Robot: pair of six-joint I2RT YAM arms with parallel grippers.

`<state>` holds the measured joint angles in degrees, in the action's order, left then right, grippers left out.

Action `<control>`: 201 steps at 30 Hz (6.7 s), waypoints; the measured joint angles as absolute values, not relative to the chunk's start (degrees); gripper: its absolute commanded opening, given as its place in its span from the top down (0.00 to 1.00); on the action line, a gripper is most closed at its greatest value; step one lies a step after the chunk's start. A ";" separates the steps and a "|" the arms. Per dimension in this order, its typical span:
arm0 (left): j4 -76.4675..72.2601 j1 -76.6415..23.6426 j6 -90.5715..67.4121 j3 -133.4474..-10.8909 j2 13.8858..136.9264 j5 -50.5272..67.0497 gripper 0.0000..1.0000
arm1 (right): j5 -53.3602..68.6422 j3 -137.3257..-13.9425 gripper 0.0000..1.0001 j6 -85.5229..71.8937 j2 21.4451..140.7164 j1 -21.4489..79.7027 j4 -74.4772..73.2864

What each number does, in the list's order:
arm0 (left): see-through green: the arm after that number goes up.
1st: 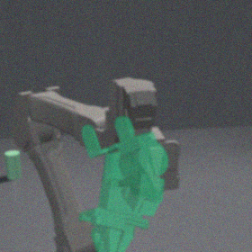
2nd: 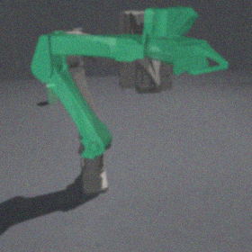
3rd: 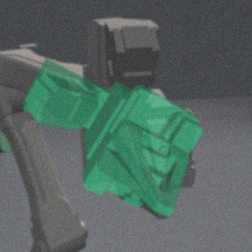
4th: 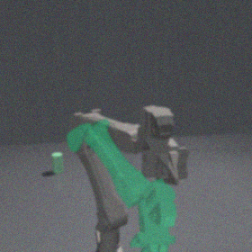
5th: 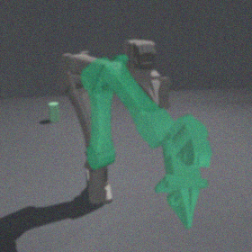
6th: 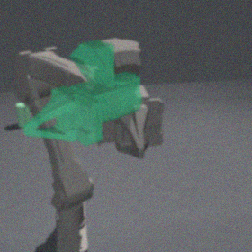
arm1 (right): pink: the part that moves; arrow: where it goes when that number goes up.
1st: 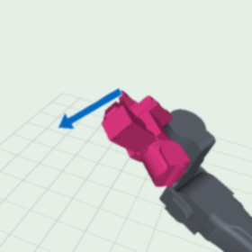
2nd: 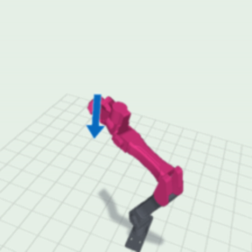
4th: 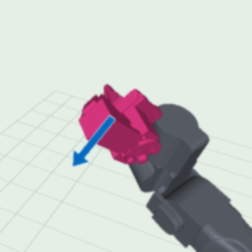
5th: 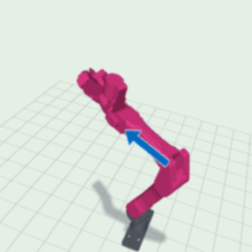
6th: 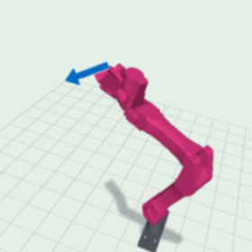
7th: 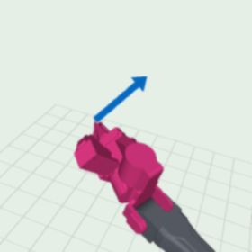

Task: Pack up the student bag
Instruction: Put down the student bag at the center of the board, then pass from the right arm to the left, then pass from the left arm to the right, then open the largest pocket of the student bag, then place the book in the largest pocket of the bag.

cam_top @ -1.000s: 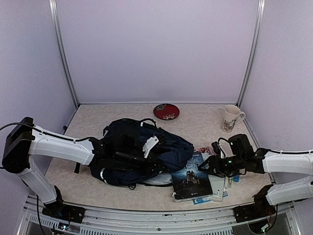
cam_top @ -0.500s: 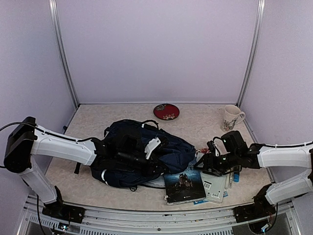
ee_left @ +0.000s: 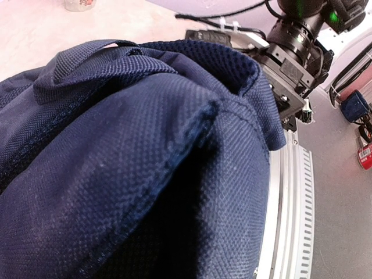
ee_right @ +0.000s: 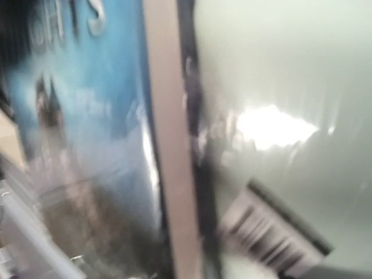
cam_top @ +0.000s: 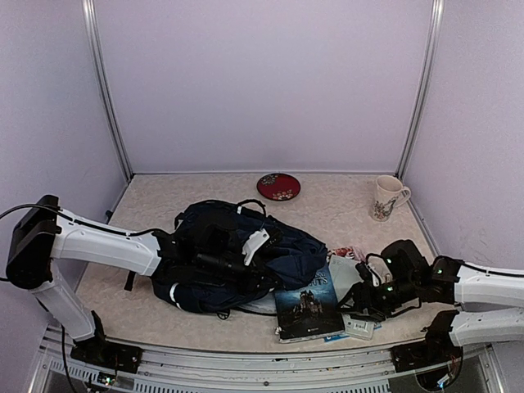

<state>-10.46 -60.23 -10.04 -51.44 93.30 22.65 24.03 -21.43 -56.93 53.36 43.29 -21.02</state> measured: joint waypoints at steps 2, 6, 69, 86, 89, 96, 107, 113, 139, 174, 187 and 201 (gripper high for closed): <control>-10.20 -60.23 -10.04 -51.70 93.27 22.57 1.00 | 25.17 -19.14 0.33 -59.64 51.11 44.10 -19.22; -9.96 -60.23 -10.02 -51.81 93.27 22.50 1.00 | 26.83 -15.86 0.31 -64.73 49.91 46.81 -13.39; -0.43 -61.76 12.34 -48.23 68.29 1.45 1.00 | 45.69 -41.52 1.00 -52.97 78.98 45.41 -0.25; -1.13 -61.45 12.82 -47.46 68.18 4.05 1.00 | 35.90 -63.40 0.35 -40.10 100.16 43.51 -13.65; -1.28 -61.45 12.82 -47.46 68.18 3.79 1.00 | 31.29 -66.15 0.29 -36.69 101.06 43.33 -17.65; -1.34 -61.45 12.73 -47.48 68.20 3.55 1.00 | 23.83 -66.59 0.30 -32.14 98.21 43.33 -24.53; -1.21 -61.43 12.16 -47.48 68.29 3.18 1.00 | 17.30 -54.85 0.74 -31.94 74.78 52.03 -27.46; -1.21 -61.41 12.01 -47.48 68.31 3.18 1.00 | 19.25 -46.17 0.85 -35.22 73.78 59.55 -22.74; -2.02 -60.38 11.92 -47.48 68.29 2.26 1.00 | 3.77 -60.31 0.93 -32.18 100.40 58.89 -6.63; -2.61 -60.10 11.94 -47.48 68.36 1.13 1.00 | 5.43 -55.13 0.66 -35.99 101.38 52.34 11.27; -7.31 -60.99 11.94 -48.29 69.80 3.29 1.00 | 5.63 -43.46 0.45 -38.72 72.55 52.27 -16.60; -7.64 -61.54 11.84 -48.73 70.87 3.38 1.00 | -0.62 -30.24 0.22 -48.03 54.02 34.68 -32.53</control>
